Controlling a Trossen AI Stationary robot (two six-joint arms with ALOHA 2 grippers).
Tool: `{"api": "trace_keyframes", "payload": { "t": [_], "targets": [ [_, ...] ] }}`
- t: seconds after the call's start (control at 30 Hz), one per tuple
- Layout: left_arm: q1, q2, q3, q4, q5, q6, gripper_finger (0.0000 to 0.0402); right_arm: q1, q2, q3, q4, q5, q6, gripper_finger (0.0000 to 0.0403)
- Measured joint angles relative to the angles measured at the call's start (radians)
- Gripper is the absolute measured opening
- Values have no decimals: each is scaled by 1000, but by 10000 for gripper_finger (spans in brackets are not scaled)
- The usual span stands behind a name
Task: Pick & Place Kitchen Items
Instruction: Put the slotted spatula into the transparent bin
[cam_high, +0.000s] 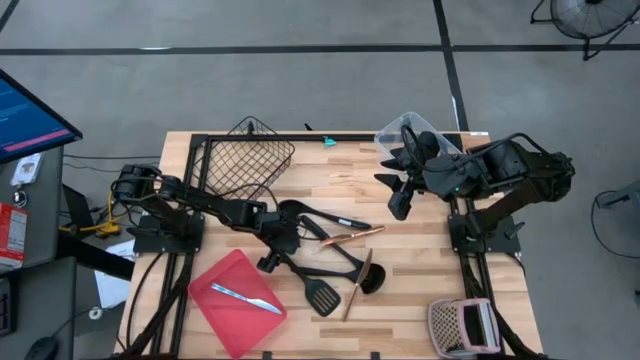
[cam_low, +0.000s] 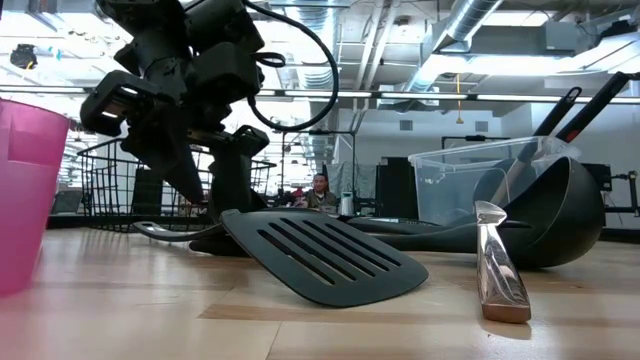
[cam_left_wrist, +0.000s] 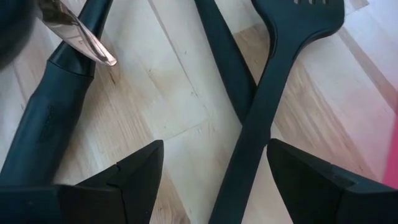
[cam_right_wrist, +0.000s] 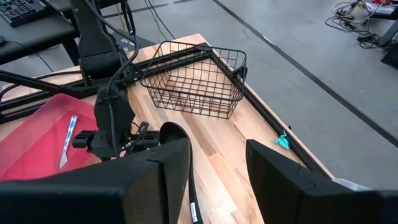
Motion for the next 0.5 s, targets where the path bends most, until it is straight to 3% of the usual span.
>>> {"api": "trace_keyframes", "payload": {
  "t": [0.5],
  "targets": [
    [0, 0, 0, 20, -25, 3, 271, 0, 0, 0, 0, 0, -2, 154]
  ]
}}
